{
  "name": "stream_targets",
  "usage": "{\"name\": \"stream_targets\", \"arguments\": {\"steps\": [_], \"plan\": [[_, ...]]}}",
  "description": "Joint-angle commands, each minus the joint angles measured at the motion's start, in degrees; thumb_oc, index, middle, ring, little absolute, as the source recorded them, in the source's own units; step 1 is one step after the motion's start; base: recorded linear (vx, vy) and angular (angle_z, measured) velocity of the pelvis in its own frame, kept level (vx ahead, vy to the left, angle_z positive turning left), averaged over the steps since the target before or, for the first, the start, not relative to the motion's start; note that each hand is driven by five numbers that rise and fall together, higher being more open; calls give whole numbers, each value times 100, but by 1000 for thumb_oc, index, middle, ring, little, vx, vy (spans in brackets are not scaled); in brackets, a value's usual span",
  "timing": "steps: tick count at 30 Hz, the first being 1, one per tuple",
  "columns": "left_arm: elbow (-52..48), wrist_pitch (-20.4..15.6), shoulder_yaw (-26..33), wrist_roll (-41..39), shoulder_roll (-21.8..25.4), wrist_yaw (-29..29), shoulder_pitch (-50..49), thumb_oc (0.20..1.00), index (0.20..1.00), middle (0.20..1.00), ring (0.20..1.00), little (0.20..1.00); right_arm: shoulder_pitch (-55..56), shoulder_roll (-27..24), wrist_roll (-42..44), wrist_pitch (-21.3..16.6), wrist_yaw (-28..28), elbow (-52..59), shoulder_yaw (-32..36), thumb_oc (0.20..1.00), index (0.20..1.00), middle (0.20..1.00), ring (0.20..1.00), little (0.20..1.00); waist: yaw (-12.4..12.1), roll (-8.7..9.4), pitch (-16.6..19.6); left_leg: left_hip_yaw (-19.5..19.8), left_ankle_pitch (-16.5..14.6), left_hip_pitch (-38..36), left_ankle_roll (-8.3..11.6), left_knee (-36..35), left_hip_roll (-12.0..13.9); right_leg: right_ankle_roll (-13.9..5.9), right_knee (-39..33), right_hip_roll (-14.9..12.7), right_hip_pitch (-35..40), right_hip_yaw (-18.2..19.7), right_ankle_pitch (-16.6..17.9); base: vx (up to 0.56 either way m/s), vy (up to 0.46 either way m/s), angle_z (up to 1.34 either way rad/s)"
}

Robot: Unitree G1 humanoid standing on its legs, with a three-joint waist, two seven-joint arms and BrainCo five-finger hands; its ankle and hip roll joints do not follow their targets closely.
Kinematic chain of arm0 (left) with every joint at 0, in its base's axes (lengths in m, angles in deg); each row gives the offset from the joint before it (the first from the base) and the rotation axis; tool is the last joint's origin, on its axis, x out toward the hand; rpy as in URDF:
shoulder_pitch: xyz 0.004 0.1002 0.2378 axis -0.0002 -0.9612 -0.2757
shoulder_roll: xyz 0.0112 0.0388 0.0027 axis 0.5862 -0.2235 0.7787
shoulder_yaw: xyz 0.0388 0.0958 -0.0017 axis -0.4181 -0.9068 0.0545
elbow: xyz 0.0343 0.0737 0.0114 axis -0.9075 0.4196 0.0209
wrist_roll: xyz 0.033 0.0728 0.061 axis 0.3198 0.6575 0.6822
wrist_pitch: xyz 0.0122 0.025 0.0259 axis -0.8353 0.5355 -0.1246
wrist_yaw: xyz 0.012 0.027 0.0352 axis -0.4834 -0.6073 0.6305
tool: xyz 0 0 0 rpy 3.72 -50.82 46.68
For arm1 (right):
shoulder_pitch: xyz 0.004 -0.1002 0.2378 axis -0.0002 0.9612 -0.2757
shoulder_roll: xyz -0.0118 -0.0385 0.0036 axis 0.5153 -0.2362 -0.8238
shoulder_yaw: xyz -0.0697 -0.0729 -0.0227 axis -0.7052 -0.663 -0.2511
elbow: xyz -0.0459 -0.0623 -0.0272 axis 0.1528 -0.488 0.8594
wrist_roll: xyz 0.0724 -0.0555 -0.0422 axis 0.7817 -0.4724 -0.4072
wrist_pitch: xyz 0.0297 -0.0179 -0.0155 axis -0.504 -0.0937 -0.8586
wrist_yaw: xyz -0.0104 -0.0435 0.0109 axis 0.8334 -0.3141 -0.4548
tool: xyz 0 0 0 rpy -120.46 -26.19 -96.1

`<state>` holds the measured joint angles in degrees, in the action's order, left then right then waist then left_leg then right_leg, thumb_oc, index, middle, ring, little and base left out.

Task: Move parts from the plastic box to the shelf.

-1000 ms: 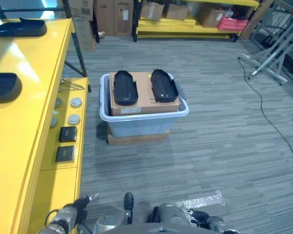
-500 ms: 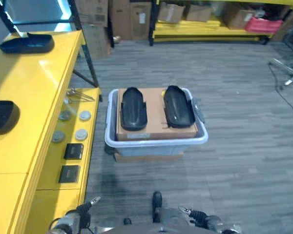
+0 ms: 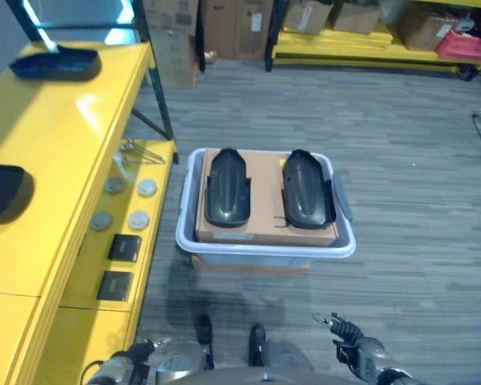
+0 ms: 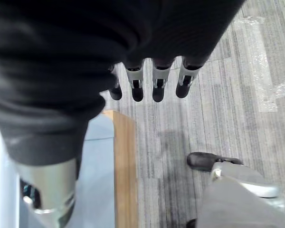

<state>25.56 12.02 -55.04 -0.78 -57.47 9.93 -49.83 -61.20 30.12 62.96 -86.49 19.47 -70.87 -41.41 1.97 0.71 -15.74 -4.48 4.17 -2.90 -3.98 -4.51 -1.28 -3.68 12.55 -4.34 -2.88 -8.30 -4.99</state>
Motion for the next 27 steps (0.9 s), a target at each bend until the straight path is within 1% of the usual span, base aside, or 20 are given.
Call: {"name": "stream_targets", "arguments": {"steps": [1, 2, 4, 5, 6, 7, 9, 10, 11, 12, 13, 15, 16, 17, 18, 20, 22, 23, 25, 27], "plan": [[-28, -74, 251, -905, 308, 220, 177, 1000, 1000, 1000, 1000, 1000, -5, -110, 90, -618, -395, 366, 61, 1000, 1000, 1000, 1000, 1000, -35, -48, 86, 50, -875, -47, 11, 469, 60, -351, -218, -306, -112, 231, 473, 90, -273, 22], [-102, -57, 346, -948, 362, 171, 211, 1000, 1000, 1000, 1000, 1000, 45, -154, 85, -813, -639, 617, 128, 1000, 1000, 1000, 1000, 1000, -6, -55, 116, 82, -891, -48, 37, 484, 113, -386, -431, -368, -34, 335, 478, 83, -246, 18], [-198, -55, 398, -773, 401, 145, 190, 1000, 1000, 1000, 1000, 1000, 76, -271, 144, -932, -987, 1102, 189, 1000, 1000, 1000, 1000, 1000, 31, -27, 142, 66, -902, -39, 87, 488, 179, -380, -715, -345, 65, 409, 498, 60, -178, 32], [-198, -54, 398, -772, 401, 145, 189, 1000, 1000, 1000, 1000, 1000, 78, -271, 143, -930, -989, 1105, 189, 1000, 1000, 1000, 1000, 1000, 32, -28, 140, 67, -903, -41, 87, 488, 180, -380, -719, -344, 69, 407, 500, 68, -171, 8], [-230, -41, 405, -674, 369, 144, 102, 1000, 1000, 1000, 1000, 1000, 45, -452, 19, -995, -1396, 1636, 275, 1000, 1000, 1000, 1000, 1000, 30, 27, 155, -55, -914, -18, 166, 482, 218, -349, -1042, -332, 213, 329, 522, 76, -141, -4], [-230, -32, 420, -618, 334, 121, 51, 1000, 1000, 1000, 1000, 1000, 15, -571, -185, -962, -1524, 1898, 321, 1000, 1000, 1000, 1000, 1000, 43, 46, 158, -84, -905, -21, 200, 468, 237, -340, -1127, -300, 256, 339, 528, 106, -171, -9], [-230, -61, 465, -560, 243, 23, -44, 1000, 1000, 1000, 1000, 1000, -94, -919, -395, -743, -1656, 2491, 495, 1000, 1000, 1000, 1000, 1000, 84, 75, 140, -161, -857, -20, 273, 408, 300, -295, -1261, -236, 326, 337, 505, 66, -83, -3], [-237, -74, 472, -508, 204, -45, -65, 1000, 1000, 1000, 1000, 1000, -147, -1052, -457, -718, -1663, 2672, 578, 1000, 1000, 1000, 1000, 1000, 96, 85, 117, -187, -830, -3, 301, 383, 325, -273, -1301, -208, 343, 323, 495, 6, -57, -4], [-256, -113, 432, -411, 146, -100, -56, 1000, 1000, 1000, 1000, 1000, -279, -1253, -390, -561, -1603, 2930, 678, 1000, 1000, 1000, 1000, 1000, 104, 96, 61, -201, -783, 52, 337, 363, 359, -237, -1326, -158, 332, 304, 476, -19, -43, -12], [-265, -122, 404, -341, 119, -132, -50, 1000, 1000, 1000, 1000, 1000, -331, -1320, -341, -554, -1594, 3001, 701, 1000, 1000, 1000, 1000, 1000, 102, 100, 35, -202, -765, 77, 350, 359, 369, -226, -1340, -146, 324, 297, 477, -49, -27, -21], [-270, -180, 299, -293, 54, -136, -31, 1000, 1000, 1000, 1000, 1000, -532, -1496, -260, -431, -1589, 3178, 769, 1000, 1000, 1000, 1000, 1000, 88, 107, -29, -199, -728, 128, 383, 338, 393, -206, -1397, -133, 312, 279, 489, -40, -11, -22], [-266, -194, 131, -332, -32, -143, 27, 1000, 1000, 1000, 1000, 1000, -907, -1742, -276, -370, -1651, 3301, 793, 1000, 1000, 1000, 1000, 1000, 38, 100, -122, -190, -687, 192, 433, 283, 417, -194, -1513, -126, 301, 246, 526, -25, -7, -11], [-268, -174, 94, -321, -50, -160, 39, 1000, 1000, 1000, 1000, 1000, -1015, -1800, -279, -395, -1686, 3327, 779, 1000, 1000, 1000, 1000, 1000, 20, 97, -147, -183, -673, 204, 446, 269, 426, -196, -1543, -131, 298, 226, 545, -1, -13, -6], [-264, -183, 37, -288, -63, -149, 50, 1000, 1000, 1000, 1000, 1000, -1278, -1907, -259, -293, -1757, 3373, 754, 1000, 1000, 1000, 1000, 1000, -16, 98, -188, -179, -653, 231, 473, 254, 449, -206, -1590, -149, 285, 191, 576, 0, 0, 0], [-261, -171, 20, -260, -65, -152, 54, 1000, 1000, 1000, 1000, 1000, -1364, -1941, -267, -272, -1791, 3385, 741, 1000, 1000, 1000, 1000, 1000, -26, 99, -204, -176, -647, 242, 480, 251, 457, -208, -1601, -155, 279, 181, 585, -5, -10, -4], [-255, -190, -67, -216, -50, -156, 71, 1000, 1000, 1000, 1000, 1000, -1748, -2065, -324, -88, -2010, 3445, 651, 1000, 1000, 1000, 1000, 1000, -85, 91, -281, -149, -620, 307, 509, 250, 482, -220, -1635, -193, 234, 127, 623, 0, 0, 0], [-243, -196, -119, -278, -12, -187, 130, 1000, 1000, 1000, 1000, 1000, -2108, -2195, -365, 157, -2104, 3349, 554, 1000, 1000, 1000, 1000, 1000, -134, 75, -337, -107, -609, 374, 530, 257, 479, -235, -1650, -215, 189, 107, 638, 2, 8, 3], [-246, -197, -127, -291, -7, -190, 139, 1000, 1000, 1000, 1000, 1000, -2158, -2219, -364, 184, -2107, 3325, 543, 1000, 1000, 1000, 1000, 1000, -140, 71, -346, -102, -607, 385, 532, 259, 478, -237, -1650, -220, 181, 100, 639, 0, 0, 0], [-272, -182, -187, -463, 43, -219, 220, 1000, 1000, 1000, 1000, 1000, -2552, -2407, -330, 436, -2145, 3072, 429, 1000, 1000, 1000, 1000, 1000, -213, 37, -435, -58, -588, 485, 549, 270, 449, -253, -1654, -260, 107, 52, 659, -18, 17, 5], [-283, -215, -250, -640, 65, -212, 331, 1000, 1000, 1000, 1000, 1000, -3001, -2559, -270, 542, -2119, 2648, 248, 1000, 1000, 1000, 1000, 1000, -287, -3, -550, 3, -563, 610, 562, 284, 411, -259, -1642, -296, 6, -3, 676, -59, 40, 11]]}}
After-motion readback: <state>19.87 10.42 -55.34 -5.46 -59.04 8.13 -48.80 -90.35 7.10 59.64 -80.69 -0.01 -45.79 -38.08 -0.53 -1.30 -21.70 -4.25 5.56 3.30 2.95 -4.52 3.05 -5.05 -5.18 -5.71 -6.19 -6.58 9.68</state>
